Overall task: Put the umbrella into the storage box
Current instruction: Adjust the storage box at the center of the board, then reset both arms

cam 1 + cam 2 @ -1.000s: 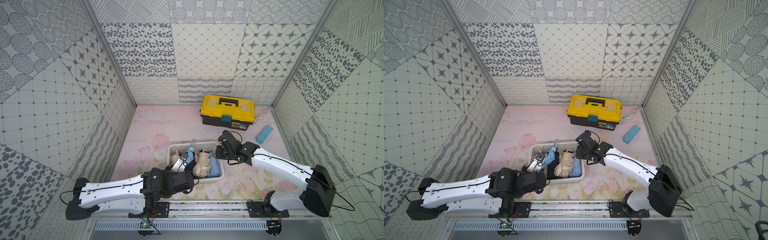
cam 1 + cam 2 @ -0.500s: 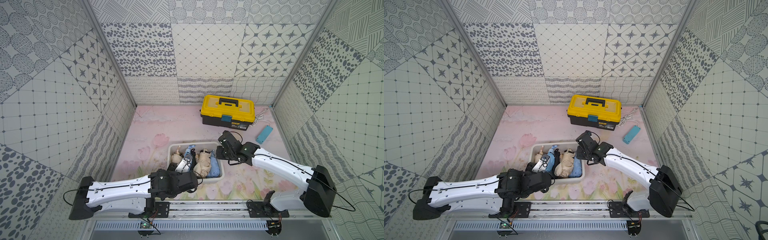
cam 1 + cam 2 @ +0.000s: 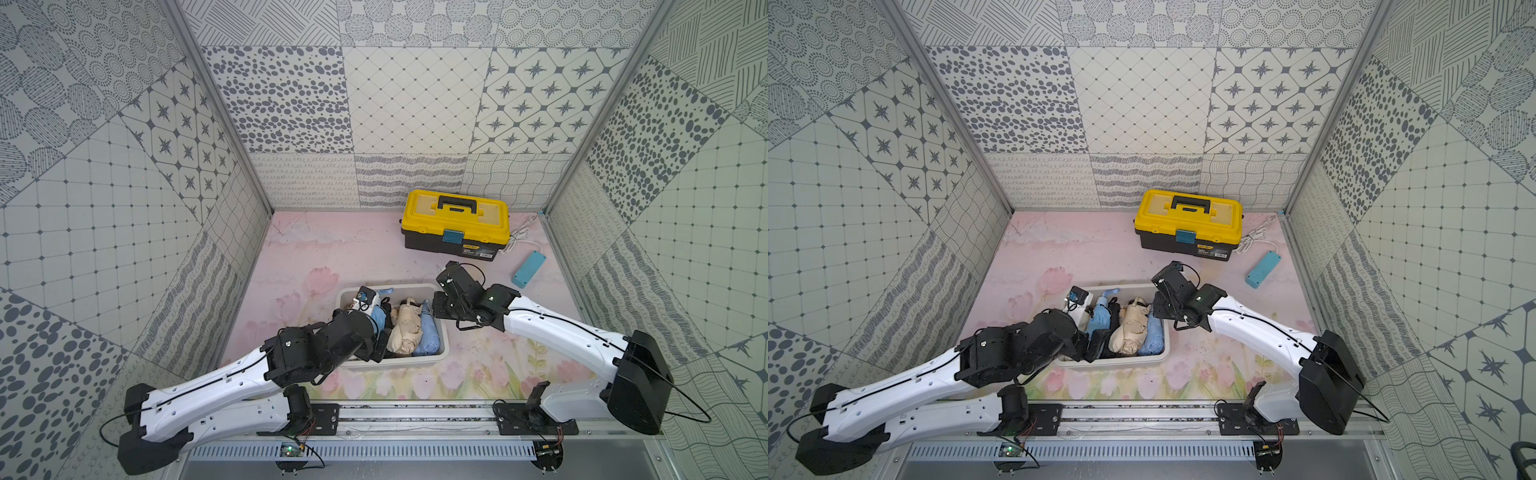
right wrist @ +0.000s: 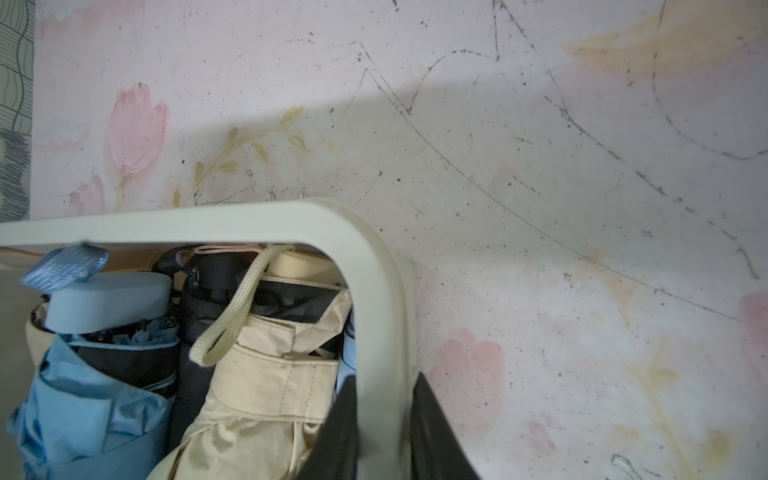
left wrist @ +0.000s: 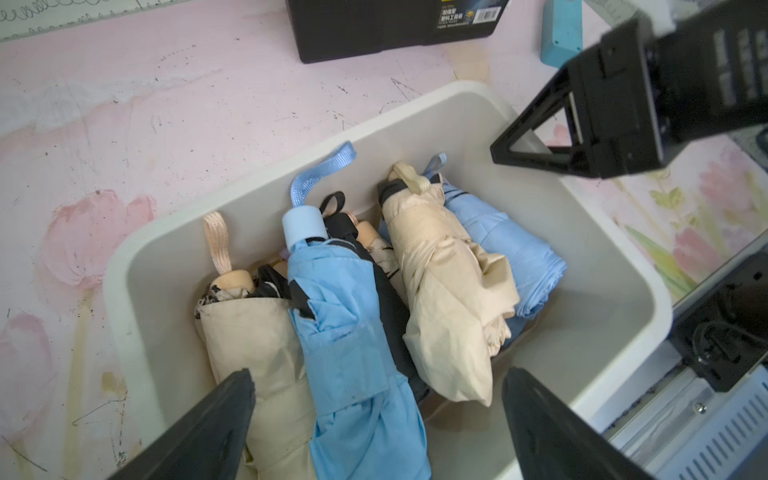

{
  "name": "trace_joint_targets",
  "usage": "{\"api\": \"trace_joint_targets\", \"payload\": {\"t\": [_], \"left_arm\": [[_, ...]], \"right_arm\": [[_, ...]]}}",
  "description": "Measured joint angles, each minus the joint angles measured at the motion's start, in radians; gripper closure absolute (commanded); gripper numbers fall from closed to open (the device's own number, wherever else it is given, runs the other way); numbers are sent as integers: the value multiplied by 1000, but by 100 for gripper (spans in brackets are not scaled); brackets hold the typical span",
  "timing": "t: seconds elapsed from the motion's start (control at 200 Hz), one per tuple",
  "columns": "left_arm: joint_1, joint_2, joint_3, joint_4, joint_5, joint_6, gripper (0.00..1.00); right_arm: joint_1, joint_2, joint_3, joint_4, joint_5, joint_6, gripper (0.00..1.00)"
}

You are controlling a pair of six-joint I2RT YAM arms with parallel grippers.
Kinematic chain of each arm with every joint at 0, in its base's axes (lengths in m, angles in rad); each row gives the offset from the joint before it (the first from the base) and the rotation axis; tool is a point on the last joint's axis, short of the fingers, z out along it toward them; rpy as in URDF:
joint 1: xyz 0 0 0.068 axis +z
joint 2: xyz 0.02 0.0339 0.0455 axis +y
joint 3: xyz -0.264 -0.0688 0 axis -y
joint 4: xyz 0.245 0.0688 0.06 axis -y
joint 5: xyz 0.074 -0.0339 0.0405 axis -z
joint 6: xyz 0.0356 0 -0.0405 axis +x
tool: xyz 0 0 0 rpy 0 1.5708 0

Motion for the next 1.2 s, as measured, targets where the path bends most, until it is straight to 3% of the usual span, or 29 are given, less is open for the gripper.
{"api": "trace_joint_targets", "payload": {"t": [0.1,0.29,0.49,0.69,0.83,0.946,1.201], "left_arm": [[135,51,53,5,33,-10,5],[357,95,80,37,64,-35,2],[609,81,-20,166,80,-34,1],[771,103,-235,408,76,24,1],[851,172,-332,615,63,46,1],[907,230,-400,803,65,72,1],[979,362,-484,951,117,146,1]], "right_arm": [[0,-47,0,18,4,-27,39],[-48,-188,-13,30,24,-119,29],[-277,-387,-103,40,71,-271,11],[-584,-469,-301,182,106,-443,8],[-769,-435,-531,460,86,-548,9],[-827,-294,-665,689,48,-610,7],[-846,-78,-652,961,-40,-711,8]]}}
